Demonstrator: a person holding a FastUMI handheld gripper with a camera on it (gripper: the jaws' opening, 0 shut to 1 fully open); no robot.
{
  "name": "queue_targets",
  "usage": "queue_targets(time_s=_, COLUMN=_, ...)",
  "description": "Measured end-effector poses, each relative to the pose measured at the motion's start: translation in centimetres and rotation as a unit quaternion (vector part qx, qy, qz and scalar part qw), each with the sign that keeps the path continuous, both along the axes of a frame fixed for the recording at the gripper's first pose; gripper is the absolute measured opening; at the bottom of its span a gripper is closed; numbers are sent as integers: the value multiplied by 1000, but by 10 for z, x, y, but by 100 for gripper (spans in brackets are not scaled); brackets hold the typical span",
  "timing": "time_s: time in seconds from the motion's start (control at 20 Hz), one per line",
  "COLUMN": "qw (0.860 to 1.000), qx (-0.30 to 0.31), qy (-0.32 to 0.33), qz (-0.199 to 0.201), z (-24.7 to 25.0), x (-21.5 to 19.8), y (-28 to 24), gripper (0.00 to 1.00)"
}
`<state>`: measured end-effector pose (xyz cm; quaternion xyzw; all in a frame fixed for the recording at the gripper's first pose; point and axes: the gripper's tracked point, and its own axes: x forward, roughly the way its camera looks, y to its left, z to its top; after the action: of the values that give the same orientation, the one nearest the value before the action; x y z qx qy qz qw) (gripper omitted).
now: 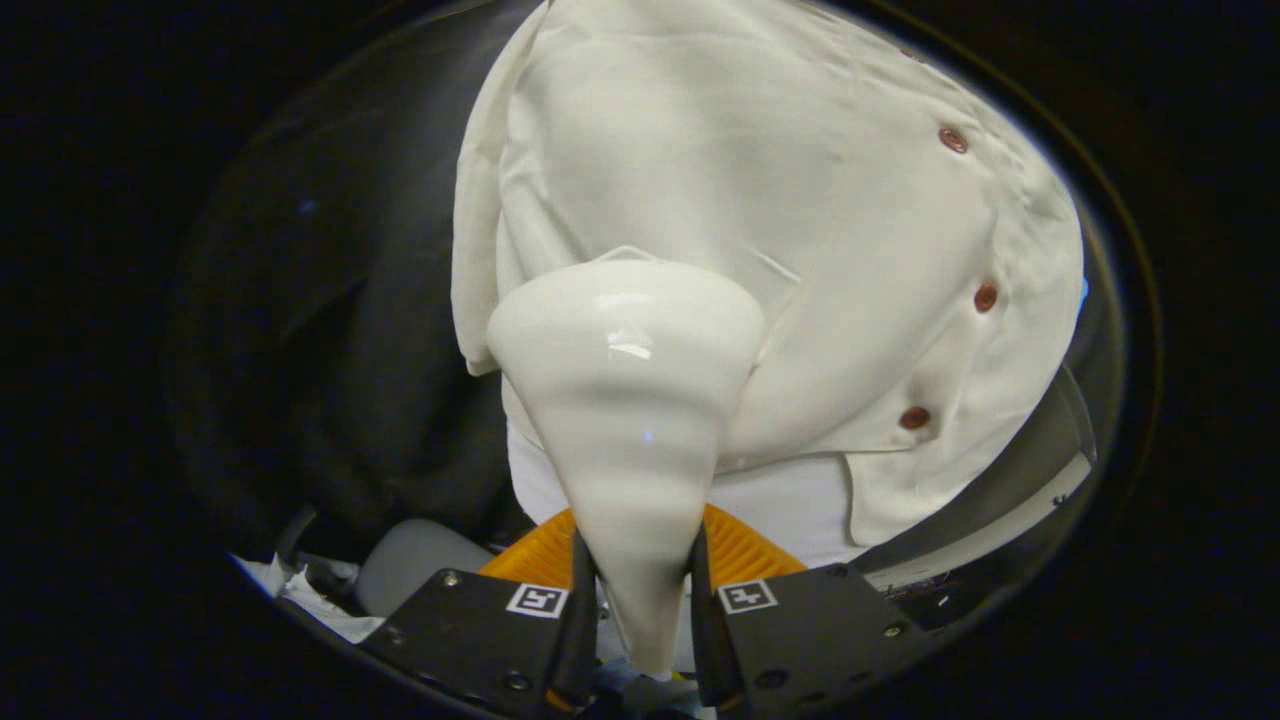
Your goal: Iron the clothes twice with a garment steamer, once on the left side and once on the right side.
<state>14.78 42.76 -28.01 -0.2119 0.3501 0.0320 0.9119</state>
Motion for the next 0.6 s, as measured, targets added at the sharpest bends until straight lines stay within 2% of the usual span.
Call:
queue_targets(time_s=0.3, qw=1000, qx=-3, qy=28, qz=-2, z=-19, x=-7, y=-3, gripper=40)
queue_targets(time_s=0.6, qw=999, qx=-1, qy=34, qz=18, z=-23, x=-8, y=-3, gripper=40)
